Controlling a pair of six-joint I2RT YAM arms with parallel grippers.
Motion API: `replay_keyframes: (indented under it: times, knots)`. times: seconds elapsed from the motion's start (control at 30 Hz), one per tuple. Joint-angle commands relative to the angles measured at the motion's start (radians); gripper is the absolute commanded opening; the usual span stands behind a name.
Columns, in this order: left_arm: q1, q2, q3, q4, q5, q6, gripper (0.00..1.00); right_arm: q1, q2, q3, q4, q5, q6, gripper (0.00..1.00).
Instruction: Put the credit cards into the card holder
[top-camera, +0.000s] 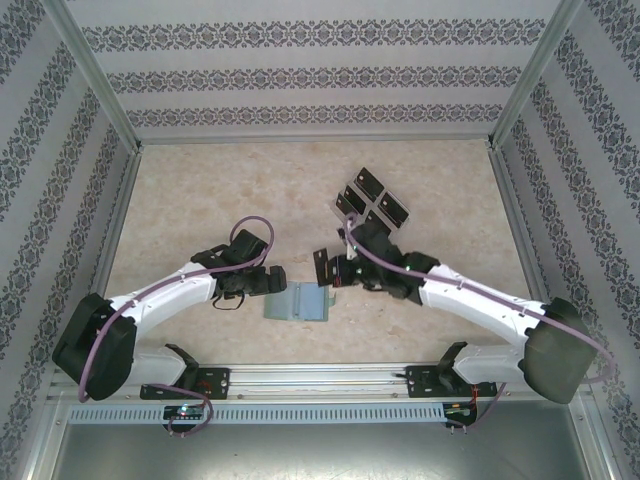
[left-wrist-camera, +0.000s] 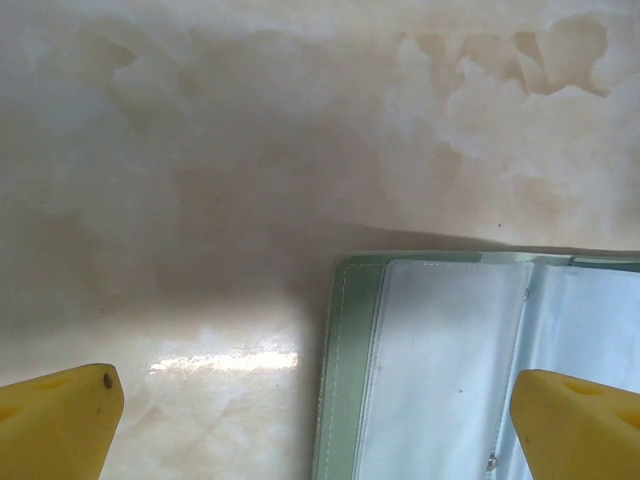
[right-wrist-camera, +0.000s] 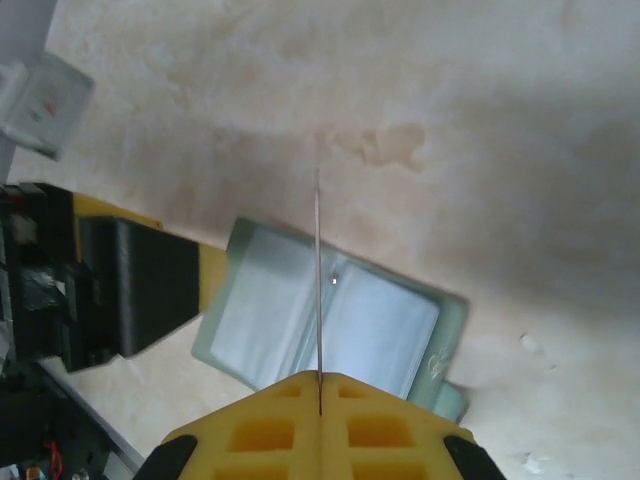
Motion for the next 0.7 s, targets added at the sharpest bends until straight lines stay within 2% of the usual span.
replay_keyframes:
  times: [0.0,0.2,0.67]
  knots:
    - [-0.004,0.021,-0.023,-0.042,0.019,0.045,1.00,0.083,-0.023,-0.090,0.262,0.112,0.215,0.00]
    - [-0.021,0.037,-0.061,-0.038,-0.002,0.024,1.00,0.201,0.059,-0.156,0.404,0.205,0.306,0.00]
    - [-0.021,0.037,-0.134,-0.030,-0.067,-0.022,0.98,0.230,0.161,-0.231,0.538,0.236,0.404,0.00]
